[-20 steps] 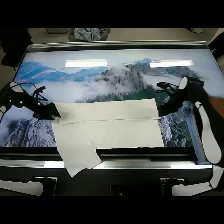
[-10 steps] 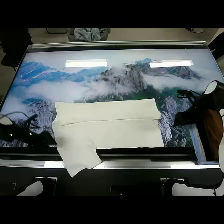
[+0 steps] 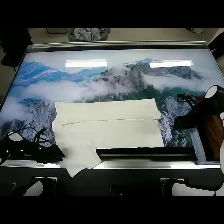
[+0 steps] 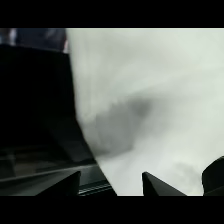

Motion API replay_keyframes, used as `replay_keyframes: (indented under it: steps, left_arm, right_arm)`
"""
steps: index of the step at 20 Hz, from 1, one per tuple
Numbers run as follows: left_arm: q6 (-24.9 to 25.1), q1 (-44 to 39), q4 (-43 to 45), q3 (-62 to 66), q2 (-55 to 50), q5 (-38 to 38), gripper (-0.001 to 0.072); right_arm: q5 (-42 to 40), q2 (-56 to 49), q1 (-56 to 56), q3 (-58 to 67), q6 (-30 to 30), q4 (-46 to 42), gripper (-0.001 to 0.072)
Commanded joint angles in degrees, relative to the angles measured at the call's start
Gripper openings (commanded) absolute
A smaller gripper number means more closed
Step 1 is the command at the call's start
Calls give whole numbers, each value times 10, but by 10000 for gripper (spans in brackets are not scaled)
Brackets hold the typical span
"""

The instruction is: Fold the shirts.

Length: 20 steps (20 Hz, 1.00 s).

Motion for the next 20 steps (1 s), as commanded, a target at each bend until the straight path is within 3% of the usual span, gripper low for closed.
replay_keyframes:
  steps: [1,4,5,6,9,16,18,19,20]
  left_arm:
    - [-39,-53,-5,-7,-6,51,450]
    - [-61,-89,-5,-7,-20,77,343]
    - [-61,-97,-5,-7,-23,77,119]
    - [-61,-102,-5,-7,-23,78,30]
    - [-59,-101,-3,-6,-23,82,29]
    - [-58,-101,0,-6,-15,82,29]
    - [-58,-101,0,-6,-15,83,29]
    - [-54,-101,0,-4,-15,83,29]
    - [-52,-101,0,0,-15,83,28]
  right_arm:
    - [-12,1,0,-34,-6,1,438]
    - [-20,4,0,-67,-11,3,449]
    - [-25,6,0,-80,-14,12,485]
    - [-31,9,0,-98,-26,34,524]
    - [-47,11,0,-146,-54,96,569]
    - [-137,11,0,-227,-29,145,529]
    - [-154,11,1,-241,-24,162,448]
    - [-153,11,1,-241,-24,160,122]
    - [-151,12,0,-240,-23,161,44]
